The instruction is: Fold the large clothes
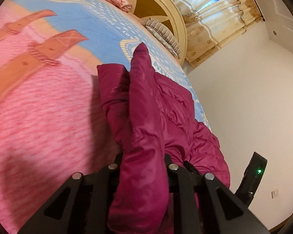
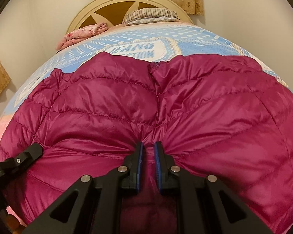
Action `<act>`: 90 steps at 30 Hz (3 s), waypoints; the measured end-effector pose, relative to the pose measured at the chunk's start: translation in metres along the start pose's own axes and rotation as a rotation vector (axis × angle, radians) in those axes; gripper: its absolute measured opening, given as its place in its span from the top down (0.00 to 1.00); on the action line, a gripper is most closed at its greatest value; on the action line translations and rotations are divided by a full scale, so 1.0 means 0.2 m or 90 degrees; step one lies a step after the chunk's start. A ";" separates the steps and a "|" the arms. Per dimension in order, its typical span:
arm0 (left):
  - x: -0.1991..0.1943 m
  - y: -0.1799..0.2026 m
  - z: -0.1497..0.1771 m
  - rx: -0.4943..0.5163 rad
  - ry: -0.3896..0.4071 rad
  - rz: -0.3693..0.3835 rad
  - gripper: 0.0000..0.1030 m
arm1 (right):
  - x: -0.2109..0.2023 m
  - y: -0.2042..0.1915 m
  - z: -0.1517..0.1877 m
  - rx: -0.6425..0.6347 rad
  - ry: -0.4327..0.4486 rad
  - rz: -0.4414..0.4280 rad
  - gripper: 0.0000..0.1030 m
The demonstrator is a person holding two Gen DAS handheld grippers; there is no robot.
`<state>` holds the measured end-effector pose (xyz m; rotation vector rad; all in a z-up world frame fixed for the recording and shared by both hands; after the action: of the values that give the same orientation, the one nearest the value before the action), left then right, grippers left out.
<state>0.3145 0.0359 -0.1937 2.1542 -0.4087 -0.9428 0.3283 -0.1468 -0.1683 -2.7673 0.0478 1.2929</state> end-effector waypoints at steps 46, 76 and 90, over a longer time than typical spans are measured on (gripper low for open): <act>-0.59 -0.38 -0.02 -0.064 0.176 -0.079 0.74 | -0.14 -0.63 0.28 0.028 -0.040 -0.222 0.89; -0.10 0.74 0.27 0.533 0.054 -0.150 0.76 | -0.42 0.31 0.28 0.267 -0.001 -0.263 0.89; 0.19 0.77 0.52 0.619 -0.035 -0.185 0.76 | -0.46 0.57 0.33 0.298 0.016 -0.249 0.88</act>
<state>0.2652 -0.1415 -0.1473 3.1330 -0.6935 -1.0945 0.2101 -0.2548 -0.1472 -2.2520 -0.1604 0.9935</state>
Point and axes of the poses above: each gripper's, at about its wrist camera, not at the fingertips, and x roughly the way its jaws point, y to its right, z to its underside, the point moved 6 cm from there along x, roughly the way its jaws point, and after that the axes turned 3 degrees about z, right-handed, at the moved point
